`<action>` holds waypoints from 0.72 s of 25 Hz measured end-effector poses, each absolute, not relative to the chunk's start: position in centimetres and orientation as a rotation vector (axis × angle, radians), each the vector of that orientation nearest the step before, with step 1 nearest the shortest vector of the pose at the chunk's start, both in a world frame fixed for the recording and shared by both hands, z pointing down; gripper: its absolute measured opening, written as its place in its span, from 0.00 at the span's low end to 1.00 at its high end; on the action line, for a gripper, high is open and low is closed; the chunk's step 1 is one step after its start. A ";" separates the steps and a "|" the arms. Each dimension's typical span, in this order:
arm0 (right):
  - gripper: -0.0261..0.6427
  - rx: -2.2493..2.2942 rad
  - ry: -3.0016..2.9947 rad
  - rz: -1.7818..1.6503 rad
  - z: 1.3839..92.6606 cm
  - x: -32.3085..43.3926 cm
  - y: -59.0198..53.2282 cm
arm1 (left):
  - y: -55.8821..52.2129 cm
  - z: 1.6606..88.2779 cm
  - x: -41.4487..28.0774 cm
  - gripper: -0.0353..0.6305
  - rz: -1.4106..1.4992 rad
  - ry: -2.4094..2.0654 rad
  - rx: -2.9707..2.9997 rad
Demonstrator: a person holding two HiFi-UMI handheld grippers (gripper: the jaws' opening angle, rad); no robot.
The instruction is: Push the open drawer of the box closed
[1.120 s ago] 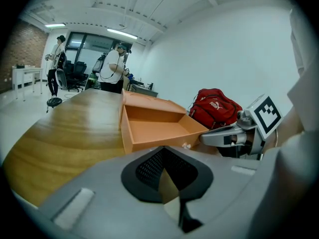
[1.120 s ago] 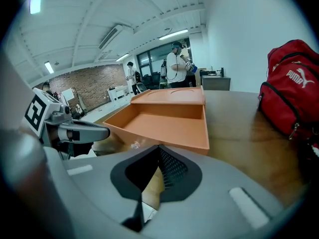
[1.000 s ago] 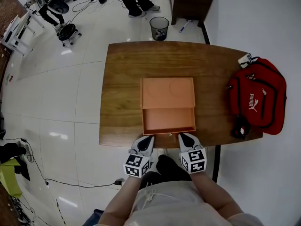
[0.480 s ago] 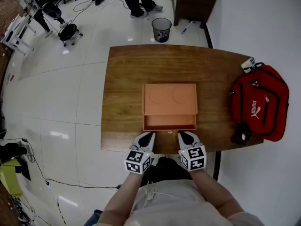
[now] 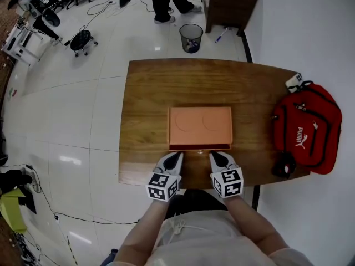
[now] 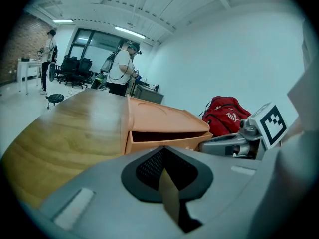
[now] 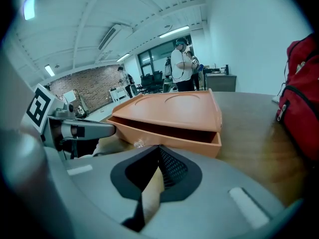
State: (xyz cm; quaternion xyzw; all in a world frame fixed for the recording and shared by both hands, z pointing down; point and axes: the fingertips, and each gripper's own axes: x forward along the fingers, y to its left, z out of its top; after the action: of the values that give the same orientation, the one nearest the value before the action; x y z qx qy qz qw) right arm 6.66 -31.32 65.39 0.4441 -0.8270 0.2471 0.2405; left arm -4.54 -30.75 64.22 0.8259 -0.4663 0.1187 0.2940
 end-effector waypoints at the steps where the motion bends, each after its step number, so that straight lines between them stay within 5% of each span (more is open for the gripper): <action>1: 0.05 1.216 -2.266 0.675 65.3 6.6 -31.6 | -31.1 64.2 -4.6 0.06 0.316 -1.242 2.200; 18: 0.05 1.252 -2.376 0.559 62.0 6.7 -31.6 | -30.8 59.8 -4.8 0.06 0.214 -1.261 2.315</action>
State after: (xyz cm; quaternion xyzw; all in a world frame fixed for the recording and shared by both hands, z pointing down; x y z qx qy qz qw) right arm 6.66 -31.57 61.96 0.4473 -0.8490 0.1997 0.1981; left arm -4.80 -30.78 59.79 0.8484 -0.4623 0.0785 0.2458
